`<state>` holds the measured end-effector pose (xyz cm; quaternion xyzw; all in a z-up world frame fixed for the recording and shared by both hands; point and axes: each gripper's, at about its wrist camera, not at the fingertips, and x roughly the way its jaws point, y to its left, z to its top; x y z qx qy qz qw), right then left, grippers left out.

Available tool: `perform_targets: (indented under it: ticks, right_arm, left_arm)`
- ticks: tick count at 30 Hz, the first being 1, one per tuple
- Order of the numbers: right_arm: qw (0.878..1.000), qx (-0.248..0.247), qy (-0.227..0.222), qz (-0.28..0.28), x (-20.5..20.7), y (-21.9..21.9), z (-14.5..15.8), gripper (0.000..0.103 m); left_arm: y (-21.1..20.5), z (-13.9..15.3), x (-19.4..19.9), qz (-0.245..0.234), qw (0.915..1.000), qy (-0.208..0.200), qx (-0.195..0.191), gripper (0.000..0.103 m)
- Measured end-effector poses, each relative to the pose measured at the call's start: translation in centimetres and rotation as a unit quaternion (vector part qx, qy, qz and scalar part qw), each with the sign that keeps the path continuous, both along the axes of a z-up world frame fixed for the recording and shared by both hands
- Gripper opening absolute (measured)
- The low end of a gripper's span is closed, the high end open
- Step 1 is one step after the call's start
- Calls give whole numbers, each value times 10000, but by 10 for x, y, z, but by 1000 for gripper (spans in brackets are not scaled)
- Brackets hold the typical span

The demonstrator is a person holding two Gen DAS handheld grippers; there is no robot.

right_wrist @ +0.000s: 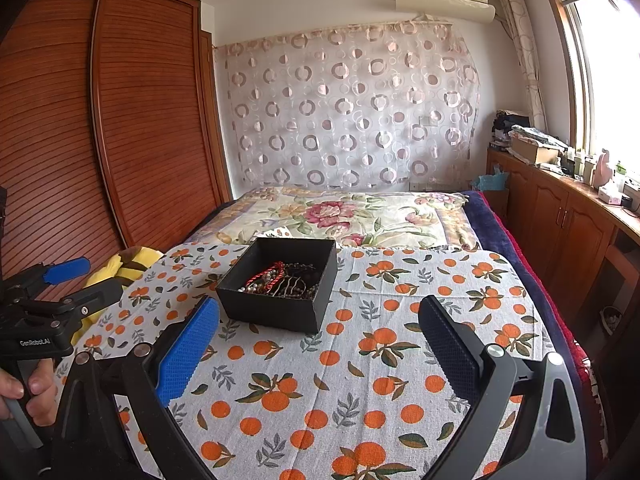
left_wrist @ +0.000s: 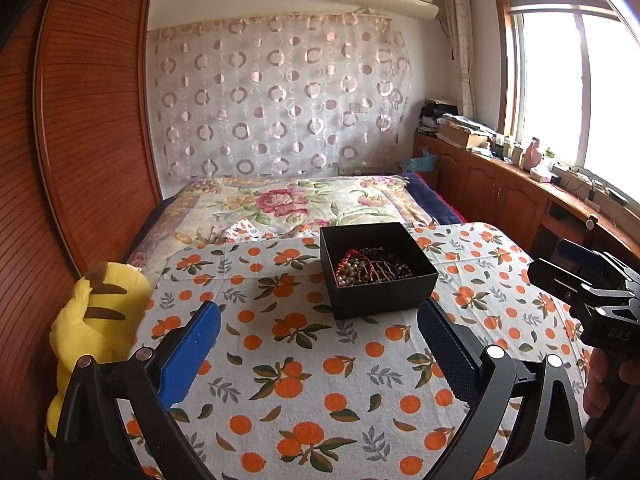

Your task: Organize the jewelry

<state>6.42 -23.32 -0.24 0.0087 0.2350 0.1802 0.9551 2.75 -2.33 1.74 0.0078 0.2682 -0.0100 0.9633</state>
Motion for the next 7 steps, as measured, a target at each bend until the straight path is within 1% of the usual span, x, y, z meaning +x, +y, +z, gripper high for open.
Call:
perform_targets:
  ticks: [7]
  right_arm:
    - [10000, -1, -1, -9, 0, 0, 0, 100]
  left_arm:
    - [-1, 3, 0, 1, 10000, -1, -17, 95]
